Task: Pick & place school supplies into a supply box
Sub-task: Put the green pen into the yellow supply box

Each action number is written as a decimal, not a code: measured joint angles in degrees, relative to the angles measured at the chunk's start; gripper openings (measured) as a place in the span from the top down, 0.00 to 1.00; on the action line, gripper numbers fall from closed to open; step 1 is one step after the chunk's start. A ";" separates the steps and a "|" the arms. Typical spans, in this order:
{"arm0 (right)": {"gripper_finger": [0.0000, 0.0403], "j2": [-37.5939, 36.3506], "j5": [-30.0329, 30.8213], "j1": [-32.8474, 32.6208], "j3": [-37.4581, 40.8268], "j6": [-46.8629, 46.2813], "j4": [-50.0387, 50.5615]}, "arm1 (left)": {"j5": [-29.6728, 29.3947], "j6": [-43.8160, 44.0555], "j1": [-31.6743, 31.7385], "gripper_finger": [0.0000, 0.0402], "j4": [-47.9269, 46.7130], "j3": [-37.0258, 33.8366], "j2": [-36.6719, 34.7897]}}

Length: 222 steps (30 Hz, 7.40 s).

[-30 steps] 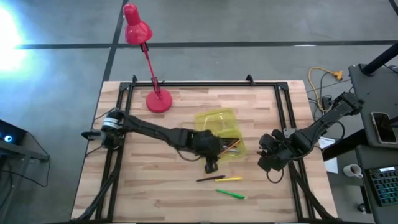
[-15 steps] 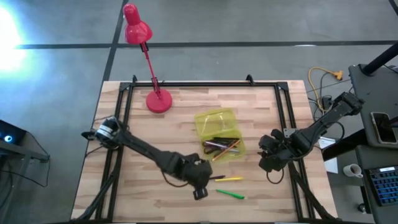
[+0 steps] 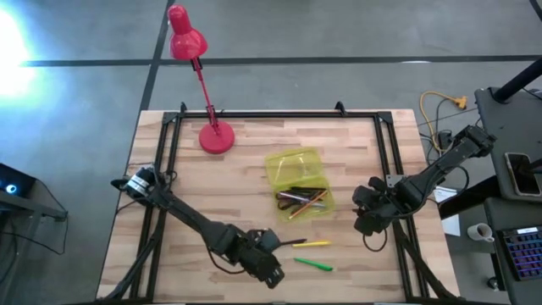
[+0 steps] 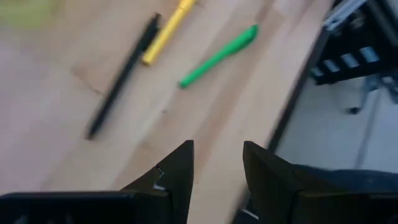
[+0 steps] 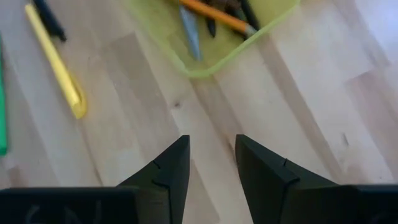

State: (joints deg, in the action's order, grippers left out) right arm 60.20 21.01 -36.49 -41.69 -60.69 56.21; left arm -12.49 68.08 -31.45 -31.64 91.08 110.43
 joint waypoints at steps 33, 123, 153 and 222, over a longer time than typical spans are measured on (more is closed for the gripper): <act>0.71 -0.02 6.37 0.02 0.02 1.93 0.03 | -1.76 1.46 -0.75 0.70 1.79 0.97 -0.11; 0.71 0.66 1.42 -0.48 -2.01 4.62 -2.52 | 6.68 -30.02 11.48 0.70 14.43 -10.69 -1.14; 0.71 0.72 4.64 0.39 -2.02 0.71 -2.47 | 6.40 -35.02 12.76 0.70 11.38 -11.73 -0.96; 0.48 53.37 -10.31 -9.27 -36.70 2.18 -9.72 | 4.48 -37.05 1.84 0.81 27.66 -46.26 -23.84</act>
State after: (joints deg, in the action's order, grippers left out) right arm 113.57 10.70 -45.76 -78.39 -58.51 46.49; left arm -8.01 31.03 -29.61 -3.98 44.82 86.59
